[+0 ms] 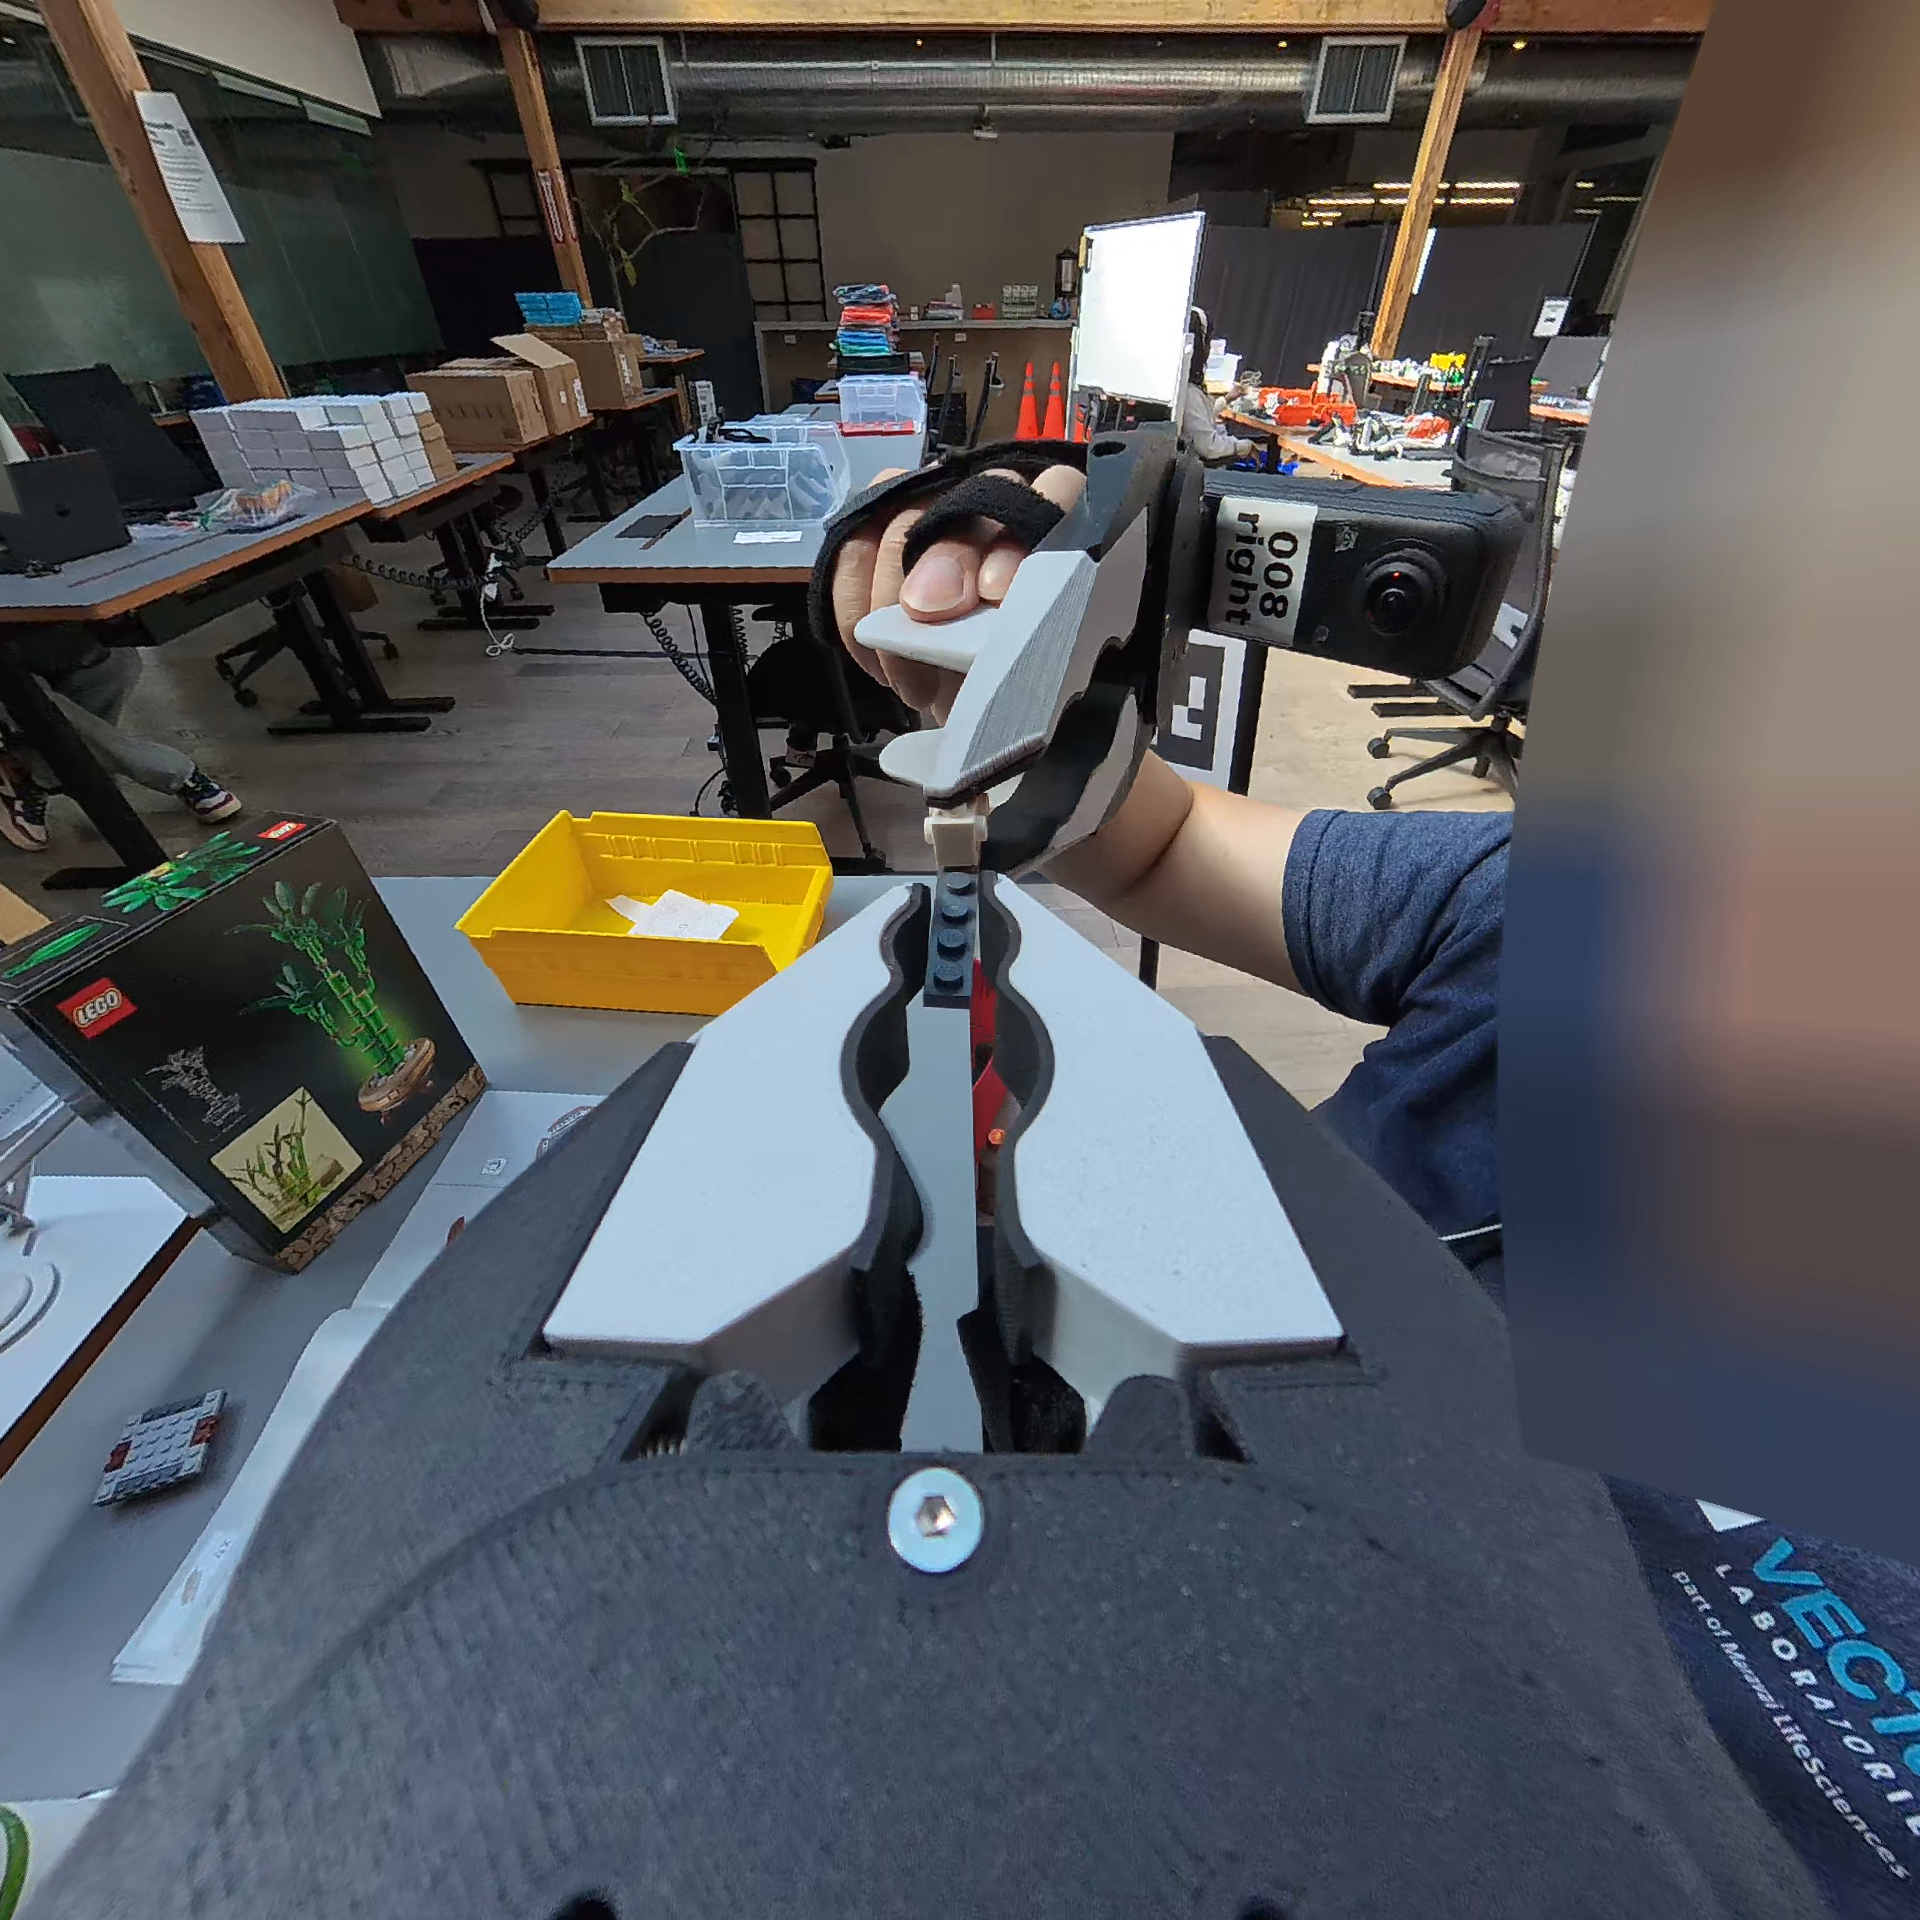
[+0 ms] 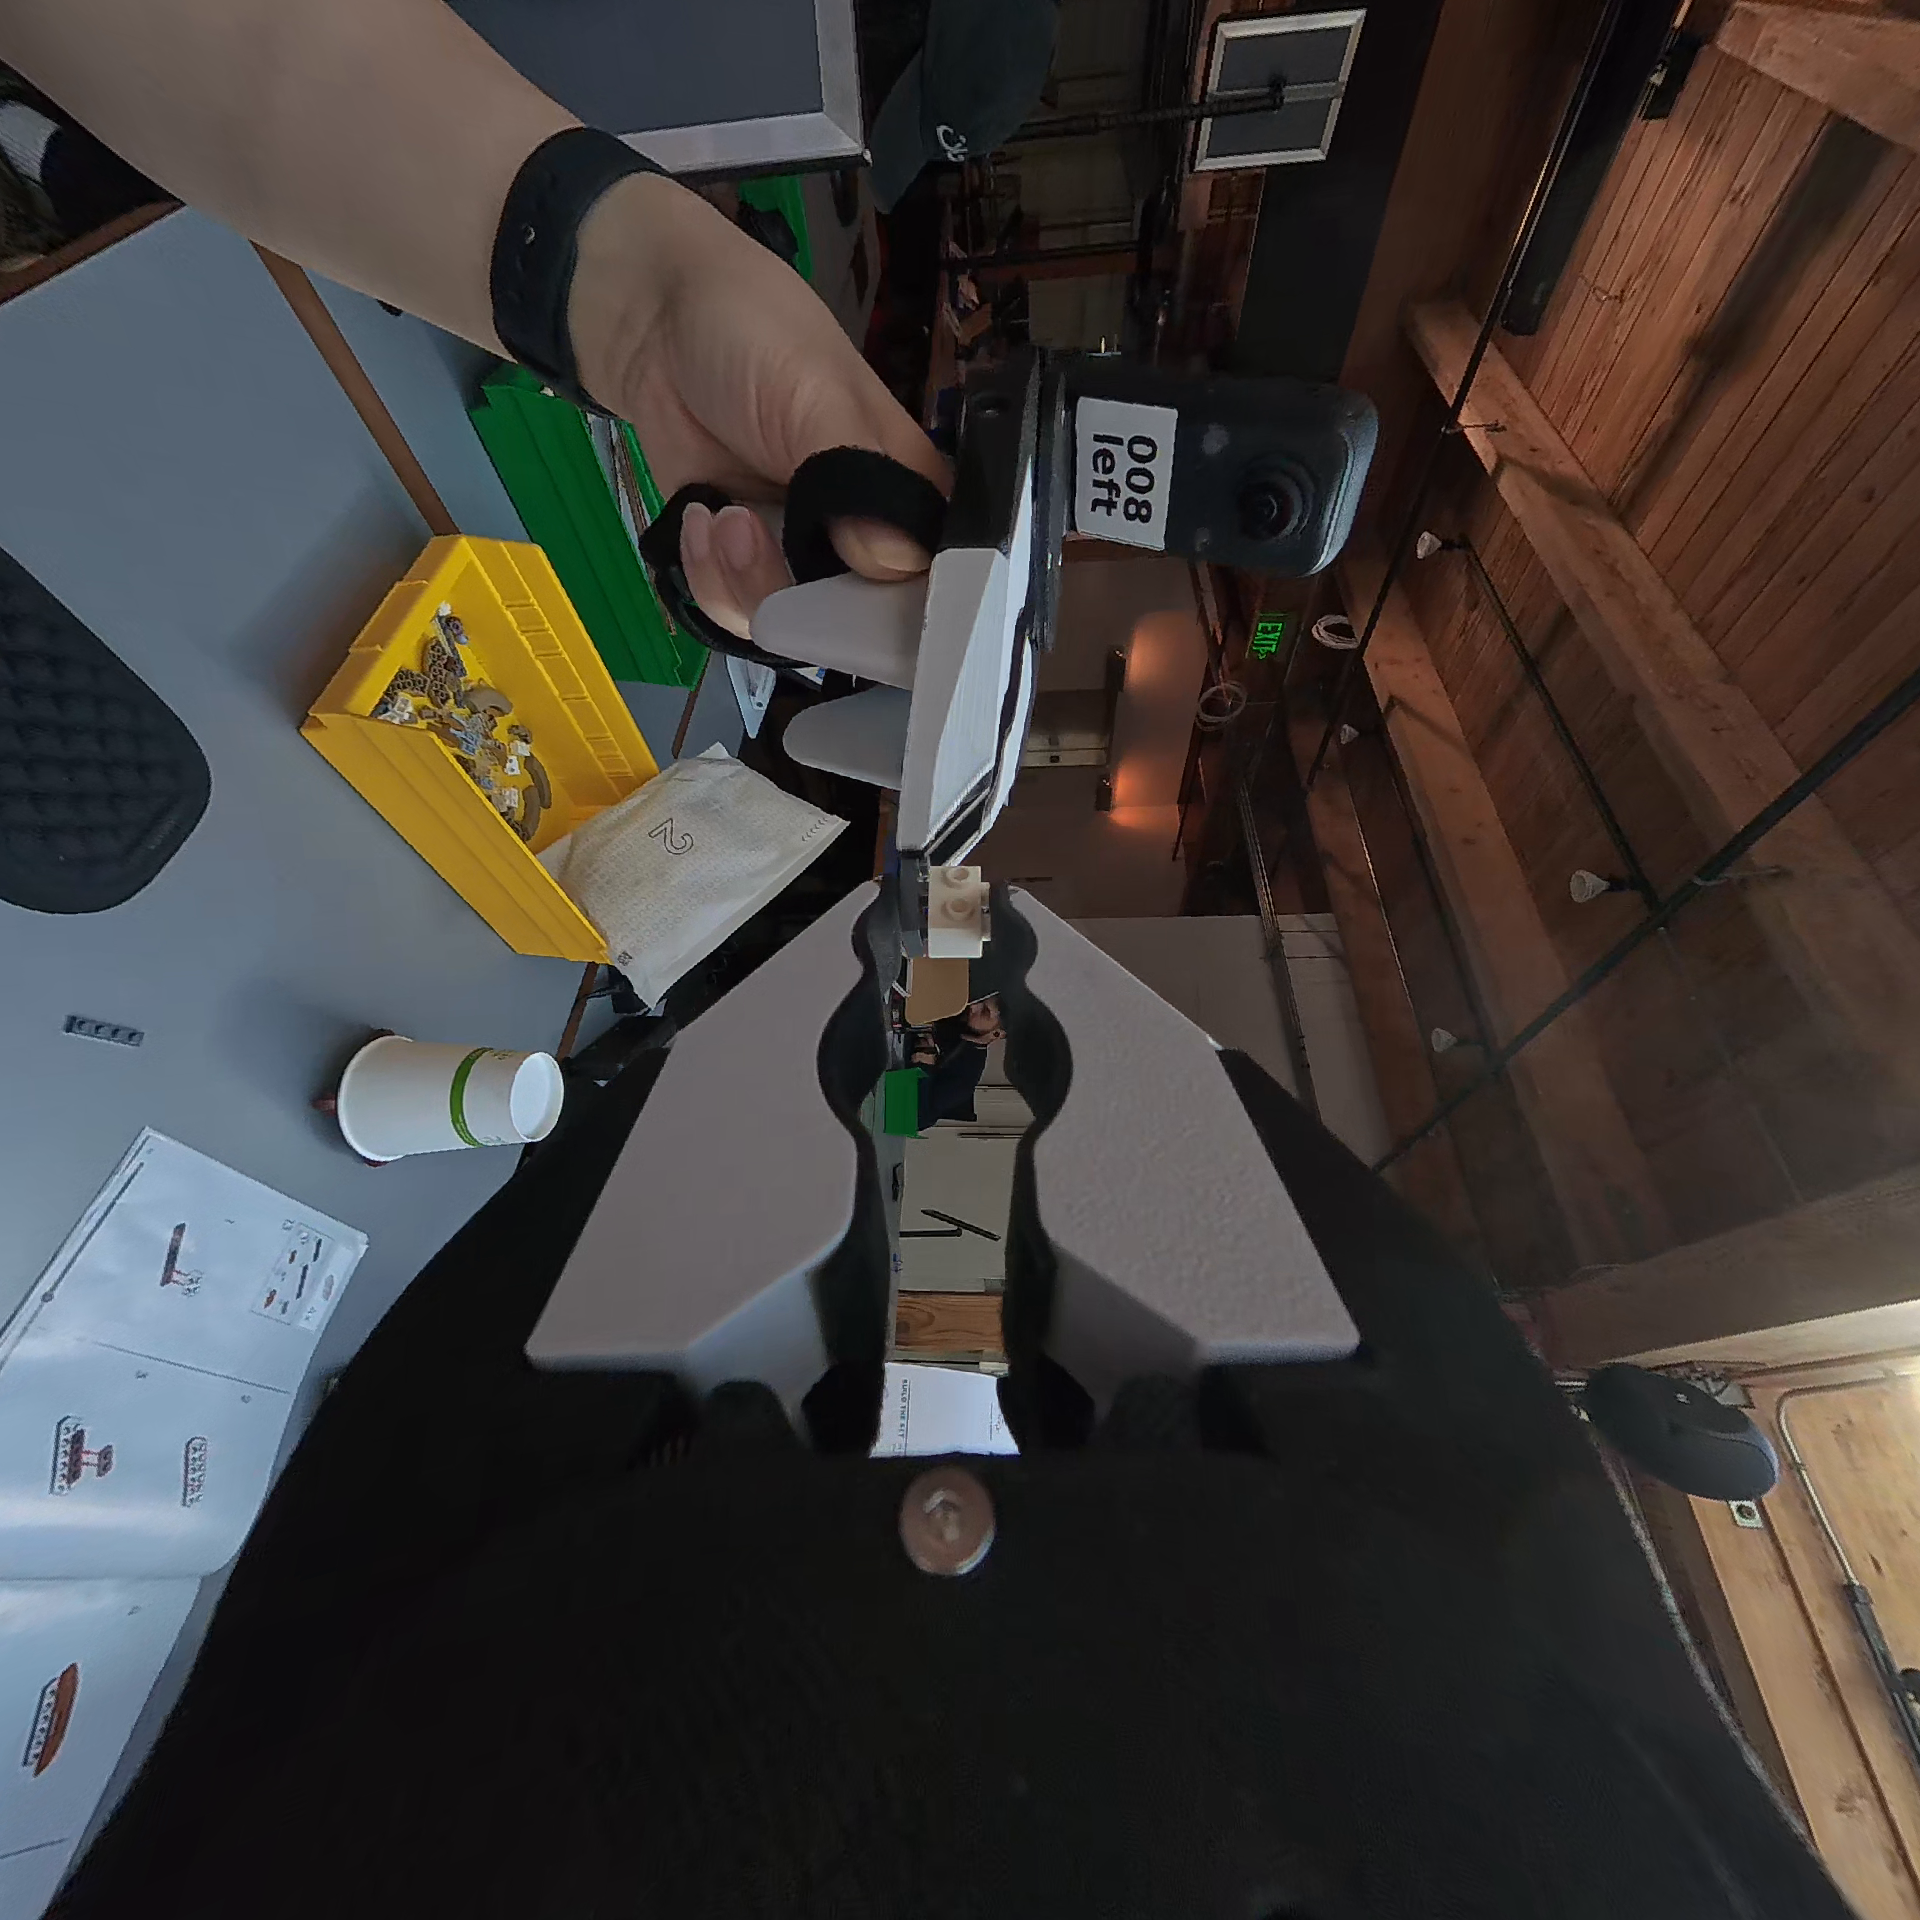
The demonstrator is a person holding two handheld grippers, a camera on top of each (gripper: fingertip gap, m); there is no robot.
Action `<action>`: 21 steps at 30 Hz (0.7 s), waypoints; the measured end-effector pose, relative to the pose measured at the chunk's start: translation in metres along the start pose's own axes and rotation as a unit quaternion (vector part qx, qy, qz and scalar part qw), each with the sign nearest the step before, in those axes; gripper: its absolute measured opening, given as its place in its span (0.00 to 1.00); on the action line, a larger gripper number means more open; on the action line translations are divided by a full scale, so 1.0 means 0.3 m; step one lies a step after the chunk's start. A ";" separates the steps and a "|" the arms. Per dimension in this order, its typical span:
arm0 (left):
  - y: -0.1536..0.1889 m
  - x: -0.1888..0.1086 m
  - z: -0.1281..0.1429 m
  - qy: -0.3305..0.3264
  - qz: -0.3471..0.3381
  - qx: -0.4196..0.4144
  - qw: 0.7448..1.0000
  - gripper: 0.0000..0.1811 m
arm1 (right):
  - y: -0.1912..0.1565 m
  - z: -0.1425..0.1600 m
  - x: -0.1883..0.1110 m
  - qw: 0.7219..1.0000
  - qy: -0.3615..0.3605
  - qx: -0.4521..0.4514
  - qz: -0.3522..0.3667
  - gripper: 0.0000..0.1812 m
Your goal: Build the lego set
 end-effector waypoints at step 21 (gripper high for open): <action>-0.015 -0.008 0.008 0.032 -0.002 -0.054 0.998 0.03 | 0.010 0.025 -0.010 0.999 -0.005 0.039 0.002 0.08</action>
Point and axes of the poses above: each gripper's, where its closed fingertips meet, x out along the fingers, z out of its underside, y = z × x across the jaws, the point moved 4 cm from there along -x, back along the fingers, and after that the axes turned 11 degrees about y, right-handed, at the moved point
